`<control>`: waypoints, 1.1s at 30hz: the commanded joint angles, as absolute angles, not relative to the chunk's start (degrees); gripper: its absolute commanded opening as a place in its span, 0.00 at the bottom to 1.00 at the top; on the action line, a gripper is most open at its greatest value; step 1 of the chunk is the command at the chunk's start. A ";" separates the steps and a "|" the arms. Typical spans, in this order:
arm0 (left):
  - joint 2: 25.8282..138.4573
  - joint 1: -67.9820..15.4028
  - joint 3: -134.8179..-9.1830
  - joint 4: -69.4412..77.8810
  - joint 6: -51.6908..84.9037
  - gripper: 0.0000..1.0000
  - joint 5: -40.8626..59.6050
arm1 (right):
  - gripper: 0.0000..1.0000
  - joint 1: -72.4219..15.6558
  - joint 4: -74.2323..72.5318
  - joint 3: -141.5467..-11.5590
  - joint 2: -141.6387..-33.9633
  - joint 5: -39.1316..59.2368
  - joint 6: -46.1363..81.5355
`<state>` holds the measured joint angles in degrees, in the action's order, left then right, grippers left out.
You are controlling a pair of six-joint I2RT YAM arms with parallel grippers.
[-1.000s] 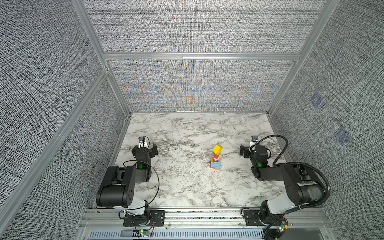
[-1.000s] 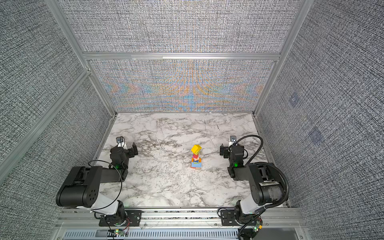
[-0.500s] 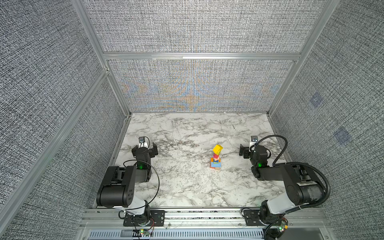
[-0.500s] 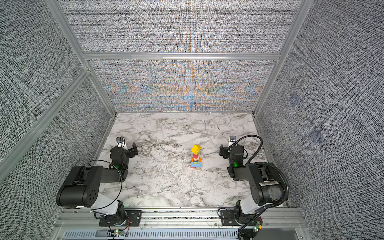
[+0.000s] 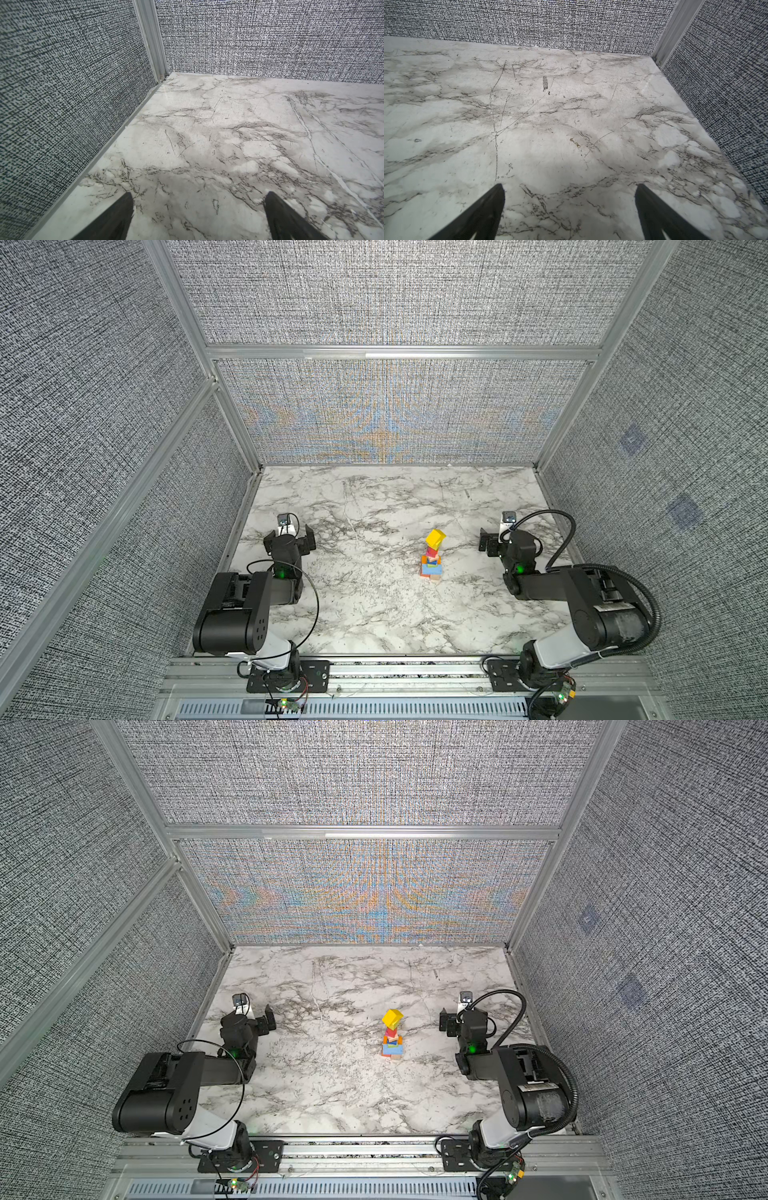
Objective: Build the wood block tower
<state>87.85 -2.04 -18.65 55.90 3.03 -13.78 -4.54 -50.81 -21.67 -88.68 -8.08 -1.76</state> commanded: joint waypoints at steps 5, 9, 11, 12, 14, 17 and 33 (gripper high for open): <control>89.98 -1.99 -8.07 80.09 1.33 0.99 -9.79 | 0.99 -4.56 -70.20 -11.97 -89.21 -2.96 -3.30; 89.14 -1.93 -13.34 69.88 0.58 0.99 -9.65 | 0.99 -4.55 -60.34 -17.45 -88.53 -1.85 -3.91; 87.25 -2.02 -19.06 56.12 2.22 0.99 -12.04 | 0.99 -4.30 -47.87 -23.17 -87.85 -2.67 -3.01; 86.84 -1.93 -20.70 51.92 3.08 0.99 -12.33 | 0.99 -3.99 -47.17 -22.95 -87.29 -2.40 -2.83; 86.13 -1.93 -19.01 53.92 3.14 0.99 -12.68 | 0.99 -3.96 -49.87 -22.18 -88.16 -2.64 -2.93; 88.04 -1.89 -18.71 57.90 2.21 0.99 -12.78 | 0.99 -3.96 -48.68 -22.64 -87.80 -2.68 -2.88; 90.30 -1.93 -9.96 77.17 1.78 0.99 -12.01 | 0.99 -3.96 -60.70 -16.49 -88.42 -6.03 -1.67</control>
